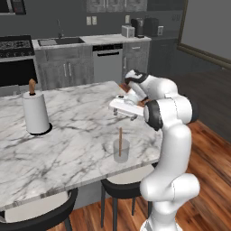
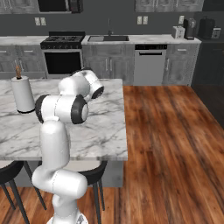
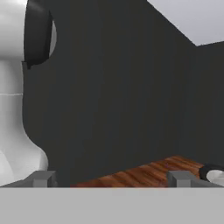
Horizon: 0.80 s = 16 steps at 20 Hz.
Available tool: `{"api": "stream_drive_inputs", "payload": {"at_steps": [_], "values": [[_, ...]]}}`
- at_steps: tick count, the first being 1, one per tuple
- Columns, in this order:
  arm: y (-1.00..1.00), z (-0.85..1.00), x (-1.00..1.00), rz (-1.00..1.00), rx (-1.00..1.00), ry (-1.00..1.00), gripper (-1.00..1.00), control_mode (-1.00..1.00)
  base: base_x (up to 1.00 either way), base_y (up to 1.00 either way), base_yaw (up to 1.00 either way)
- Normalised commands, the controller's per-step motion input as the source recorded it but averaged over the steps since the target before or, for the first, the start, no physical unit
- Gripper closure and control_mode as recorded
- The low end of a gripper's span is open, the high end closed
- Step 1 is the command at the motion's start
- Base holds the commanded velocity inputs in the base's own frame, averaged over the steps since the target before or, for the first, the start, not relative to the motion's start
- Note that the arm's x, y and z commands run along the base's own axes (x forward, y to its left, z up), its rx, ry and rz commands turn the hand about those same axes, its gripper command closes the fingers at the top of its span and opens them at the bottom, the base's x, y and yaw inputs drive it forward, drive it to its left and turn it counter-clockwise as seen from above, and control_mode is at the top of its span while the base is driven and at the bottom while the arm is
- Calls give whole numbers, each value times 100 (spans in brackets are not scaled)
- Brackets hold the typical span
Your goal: Take a straw from the drawer in front and place it inside the glass cup on the dining counter.
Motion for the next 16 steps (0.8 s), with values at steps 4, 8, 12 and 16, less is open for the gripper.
{"api": "stream_drive_inputs", "payload": {"at_steps": [4,8,12,16], "values": [[0,100,-21,-2,-3,-45,-100,-100,0,0,0],[0,96,-33,0,-10,-63,-100,-100,0,0,0],[0,63,-66,0,-17,-76,-100,-100,0,0,0],[0,28,-99,0,-22,-84,-100,-100,0,0,0]]}}
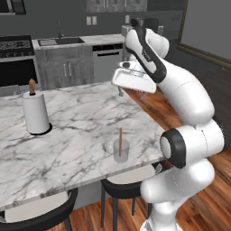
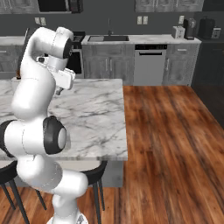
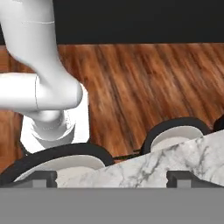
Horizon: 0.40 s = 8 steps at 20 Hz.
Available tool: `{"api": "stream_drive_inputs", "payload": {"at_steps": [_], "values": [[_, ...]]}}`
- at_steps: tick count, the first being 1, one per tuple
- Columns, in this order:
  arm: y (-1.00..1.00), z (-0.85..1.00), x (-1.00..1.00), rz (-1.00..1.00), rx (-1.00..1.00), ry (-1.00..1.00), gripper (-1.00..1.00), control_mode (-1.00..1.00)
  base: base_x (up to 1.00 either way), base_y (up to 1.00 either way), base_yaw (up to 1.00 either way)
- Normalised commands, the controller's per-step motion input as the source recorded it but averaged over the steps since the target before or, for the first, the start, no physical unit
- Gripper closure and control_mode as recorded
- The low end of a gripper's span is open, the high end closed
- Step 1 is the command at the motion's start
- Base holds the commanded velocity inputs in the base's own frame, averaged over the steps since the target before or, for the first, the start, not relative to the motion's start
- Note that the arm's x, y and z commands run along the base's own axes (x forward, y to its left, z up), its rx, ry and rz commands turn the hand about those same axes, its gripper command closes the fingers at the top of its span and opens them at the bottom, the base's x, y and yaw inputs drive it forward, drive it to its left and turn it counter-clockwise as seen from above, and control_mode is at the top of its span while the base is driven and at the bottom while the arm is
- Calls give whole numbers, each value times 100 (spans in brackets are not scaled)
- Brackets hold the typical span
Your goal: Take a straw from the drawer in front and place it inside the glass cup on the dining counter.
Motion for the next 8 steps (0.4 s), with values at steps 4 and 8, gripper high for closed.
{"api": "stream_drive_inputs", "payload": {"at_steps": [4,8], "values": [[0,8,-100,0,-23,-83,-100,-100,0,0,0],[0,1,-100,2,-19,-74,-100,-100,0,0,0]]}}
